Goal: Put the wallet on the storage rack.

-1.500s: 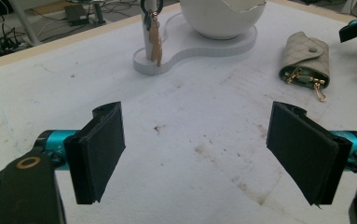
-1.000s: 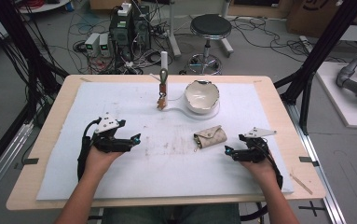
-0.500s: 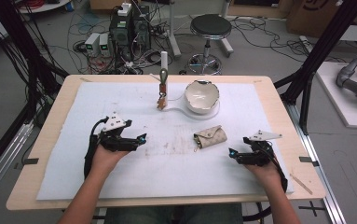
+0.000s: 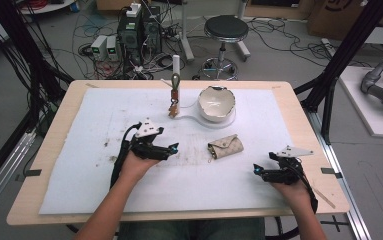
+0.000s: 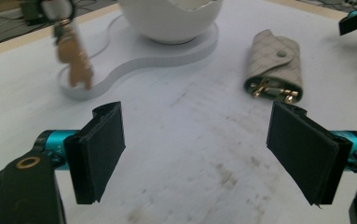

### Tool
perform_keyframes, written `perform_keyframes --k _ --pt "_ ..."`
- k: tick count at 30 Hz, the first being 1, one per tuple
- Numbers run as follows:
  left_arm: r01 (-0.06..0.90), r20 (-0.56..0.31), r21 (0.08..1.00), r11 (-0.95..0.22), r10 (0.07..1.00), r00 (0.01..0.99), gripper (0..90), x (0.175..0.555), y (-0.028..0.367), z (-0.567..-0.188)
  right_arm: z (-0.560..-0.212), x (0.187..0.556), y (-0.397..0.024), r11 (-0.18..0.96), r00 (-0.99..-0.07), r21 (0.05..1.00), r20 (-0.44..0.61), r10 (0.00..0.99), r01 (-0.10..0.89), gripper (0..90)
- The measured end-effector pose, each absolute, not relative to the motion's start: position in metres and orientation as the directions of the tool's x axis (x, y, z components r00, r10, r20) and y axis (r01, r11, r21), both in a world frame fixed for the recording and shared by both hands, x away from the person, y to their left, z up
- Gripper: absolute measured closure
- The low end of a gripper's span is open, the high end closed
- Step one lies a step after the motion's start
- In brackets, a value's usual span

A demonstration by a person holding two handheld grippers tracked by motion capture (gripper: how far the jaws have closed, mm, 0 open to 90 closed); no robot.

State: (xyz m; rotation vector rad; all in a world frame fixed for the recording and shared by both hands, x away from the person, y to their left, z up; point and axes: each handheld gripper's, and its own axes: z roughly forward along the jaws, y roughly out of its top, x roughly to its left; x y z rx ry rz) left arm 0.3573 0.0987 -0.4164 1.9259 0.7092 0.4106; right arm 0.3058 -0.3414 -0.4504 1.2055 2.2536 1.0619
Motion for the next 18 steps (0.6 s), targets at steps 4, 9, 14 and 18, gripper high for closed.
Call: perform_keyframes --k 4,9,14,18 --pt "0.288 -0.019 0.888 -0.359 0.598 0.801 17.6 0.363 0.075 -0.42 -0.45 0.303 -0.345 0.338 -0.558 0.764 0.034 0.829 0.549 18.4" --pt "0.291 -0.027 0.882 -0.37 0.576 0.817 17.6 0.371 0.05 -0.422 -0.45 0.301 -0.347 0.343 -0.562 0.764 0.031 0.827 0.547 18.4" --pt "0.288 -0.031 0.879 -0.38 0.557 0.83 17.5 0.376 0.028 -0.421 -0.45 0.298 -0.348 0.345 -0.564 0.767 0.027 0.825 0.542 18.4" --pt "0.288 -0.036 0.876 -0.388 0.543 0.839 17.5 0.379 0.012 -0.423 -0.45 0.297 -0.351 0.339 -0.558 0.769 0.027 0.83 0.542 18.4"
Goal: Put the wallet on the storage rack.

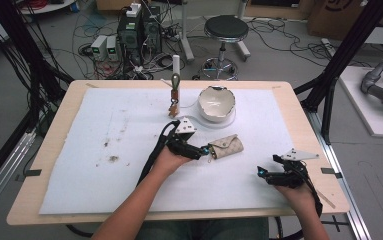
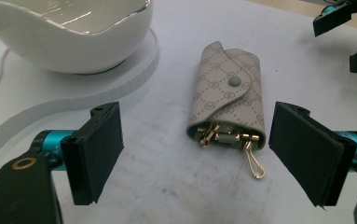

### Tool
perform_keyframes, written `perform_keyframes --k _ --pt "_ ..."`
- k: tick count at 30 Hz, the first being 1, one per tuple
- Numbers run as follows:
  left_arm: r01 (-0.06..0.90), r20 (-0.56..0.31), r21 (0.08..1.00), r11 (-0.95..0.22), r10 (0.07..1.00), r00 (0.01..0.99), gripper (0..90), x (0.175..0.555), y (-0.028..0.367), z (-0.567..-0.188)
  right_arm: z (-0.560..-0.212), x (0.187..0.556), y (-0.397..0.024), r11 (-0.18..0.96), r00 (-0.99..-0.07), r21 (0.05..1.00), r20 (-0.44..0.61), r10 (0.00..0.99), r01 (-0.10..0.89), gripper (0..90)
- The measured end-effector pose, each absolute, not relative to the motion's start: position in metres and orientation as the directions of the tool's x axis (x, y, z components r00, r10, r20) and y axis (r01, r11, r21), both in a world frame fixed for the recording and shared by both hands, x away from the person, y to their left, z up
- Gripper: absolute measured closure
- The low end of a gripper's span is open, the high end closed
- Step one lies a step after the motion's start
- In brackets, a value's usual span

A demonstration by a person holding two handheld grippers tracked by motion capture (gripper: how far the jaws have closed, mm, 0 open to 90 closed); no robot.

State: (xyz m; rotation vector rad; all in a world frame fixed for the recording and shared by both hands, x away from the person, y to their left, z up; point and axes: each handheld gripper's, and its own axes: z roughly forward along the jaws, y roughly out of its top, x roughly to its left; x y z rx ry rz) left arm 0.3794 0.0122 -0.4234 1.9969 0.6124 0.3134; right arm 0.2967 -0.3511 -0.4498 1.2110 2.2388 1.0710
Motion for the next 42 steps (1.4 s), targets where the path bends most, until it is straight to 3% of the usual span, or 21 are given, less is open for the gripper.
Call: perform_keyframes --k 28,33,42 --pt "0.337 -0.052 0.784 -0.521 0.486 0.872 14.1 0.404 -0.051 -0.45 -0.446 0.295 -0.358 0.313 -0.535 0.785 0.028 0.845 0.535 18.4" --pt "0.322 -0.005 0.737 -0.594 0.471 0.882 13.8 0.404 -0.059 -0.456 -0.446 0.296 -0.359 0.311 -0.534 0.783 0.033 0.845 0.539 18.4" --pt "0.317 -0.001 0.739 -0.594 0.47 0.883 15.2 0.403 -0.059 -0.456 -0.446 0.295 -0.356 0.313 -0.535 0.781 0.032 0.844 0.54 18.4"
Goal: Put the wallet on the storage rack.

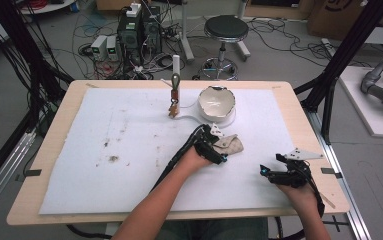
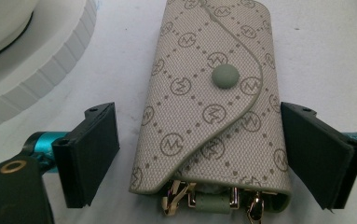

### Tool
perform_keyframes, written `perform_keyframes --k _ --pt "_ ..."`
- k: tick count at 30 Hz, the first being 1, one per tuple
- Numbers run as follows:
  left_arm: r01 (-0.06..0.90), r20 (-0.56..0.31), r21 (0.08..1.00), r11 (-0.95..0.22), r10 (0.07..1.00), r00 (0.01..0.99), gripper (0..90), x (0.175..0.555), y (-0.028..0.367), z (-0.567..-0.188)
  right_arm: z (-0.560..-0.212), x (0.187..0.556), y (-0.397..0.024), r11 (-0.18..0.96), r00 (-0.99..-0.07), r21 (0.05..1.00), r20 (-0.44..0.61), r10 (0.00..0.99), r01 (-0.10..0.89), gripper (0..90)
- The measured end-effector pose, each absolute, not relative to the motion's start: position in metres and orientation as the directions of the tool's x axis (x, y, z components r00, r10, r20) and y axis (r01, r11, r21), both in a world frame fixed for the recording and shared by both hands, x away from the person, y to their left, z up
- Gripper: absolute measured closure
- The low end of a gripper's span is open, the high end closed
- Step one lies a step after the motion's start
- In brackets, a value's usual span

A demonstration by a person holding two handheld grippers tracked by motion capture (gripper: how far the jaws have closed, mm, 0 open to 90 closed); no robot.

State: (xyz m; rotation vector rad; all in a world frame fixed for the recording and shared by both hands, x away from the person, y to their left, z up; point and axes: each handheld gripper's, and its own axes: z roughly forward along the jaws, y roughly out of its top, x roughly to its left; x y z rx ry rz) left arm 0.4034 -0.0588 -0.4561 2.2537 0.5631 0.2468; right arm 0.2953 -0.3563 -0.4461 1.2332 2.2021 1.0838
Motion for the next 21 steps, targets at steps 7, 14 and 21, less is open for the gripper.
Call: perform_keyframes --k 7,14,21 --pt "0.267 0.018 0.759 -0.594 0.429 0.903 31.3 0.399 -0.057 -0.455 -0.446 0.295 -0.357 0.309 -0.529 0.782 0.031 0.848 0.541 18.4" --pt "0.271 0.022 0.757 -0.595 0.438 0.899 35.6 0.396 -0.057 -0.453 -0.446 0.295 -0.356 0.309 -0.528 0.784 0.03 0.848 0.539 18.4" --pt "0.27 0.019 0.779 -0.566 0.451 0.892 35.8 0.395 -0.049 -0.441 -0.445 0.296 -0.356 0.31 -0.531 0.784 0.029 0.847 0.538 18.4"
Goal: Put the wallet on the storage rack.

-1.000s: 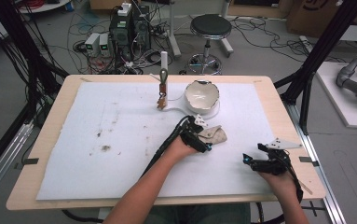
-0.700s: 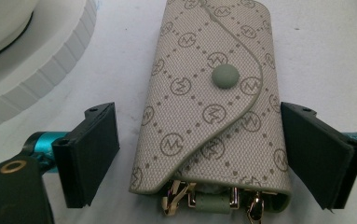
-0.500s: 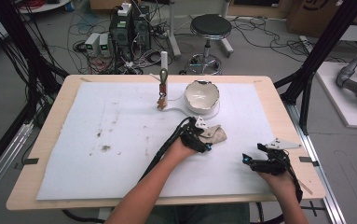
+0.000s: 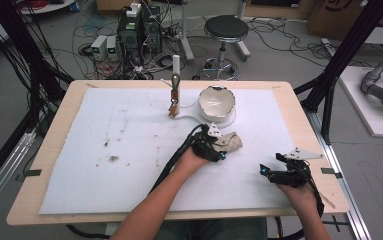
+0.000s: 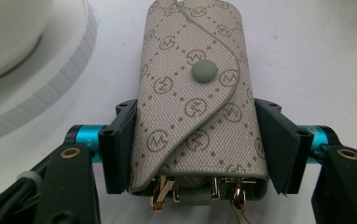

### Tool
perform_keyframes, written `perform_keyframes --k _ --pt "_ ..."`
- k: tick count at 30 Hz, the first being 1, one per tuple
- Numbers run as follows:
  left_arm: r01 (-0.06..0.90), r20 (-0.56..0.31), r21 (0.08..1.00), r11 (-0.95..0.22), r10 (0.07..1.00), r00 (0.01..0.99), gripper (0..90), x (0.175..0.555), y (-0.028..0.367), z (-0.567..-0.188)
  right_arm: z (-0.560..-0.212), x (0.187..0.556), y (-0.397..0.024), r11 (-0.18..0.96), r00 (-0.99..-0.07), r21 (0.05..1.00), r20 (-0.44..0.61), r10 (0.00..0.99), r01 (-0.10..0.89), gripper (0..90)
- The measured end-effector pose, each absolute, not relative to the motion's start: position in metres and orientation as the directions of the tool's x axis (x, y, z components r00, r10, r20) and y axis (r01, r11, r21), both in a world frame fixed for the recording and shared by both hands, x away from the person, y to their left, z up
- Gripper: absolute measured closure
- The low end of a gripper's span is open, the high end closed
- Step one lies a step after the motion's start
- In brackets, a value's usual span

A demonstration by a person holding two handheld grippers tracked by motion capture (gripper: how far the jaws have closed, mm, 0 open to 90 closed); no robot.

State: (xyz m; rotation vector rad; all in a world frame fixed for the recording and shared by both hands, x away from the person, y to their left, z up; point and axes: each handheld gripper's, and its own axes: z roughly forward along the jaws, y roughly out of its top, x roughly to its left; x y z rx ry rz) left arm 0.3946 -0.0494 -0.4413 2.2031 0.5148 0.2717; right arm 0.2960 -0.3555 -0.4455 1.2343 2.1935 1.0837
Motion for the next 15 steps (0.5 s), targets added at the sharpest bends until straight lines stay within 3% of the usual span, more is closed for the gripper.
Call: perform_keyframes --k 15 --pt "0.243 0.04 0.831 -0.501 0.488 0.872 35.8 0.394 -0.015 -0.401 -0.445 0.297 -0.348 0.322 -0.542 0.782 0.025 0.84 0.534 18.4"
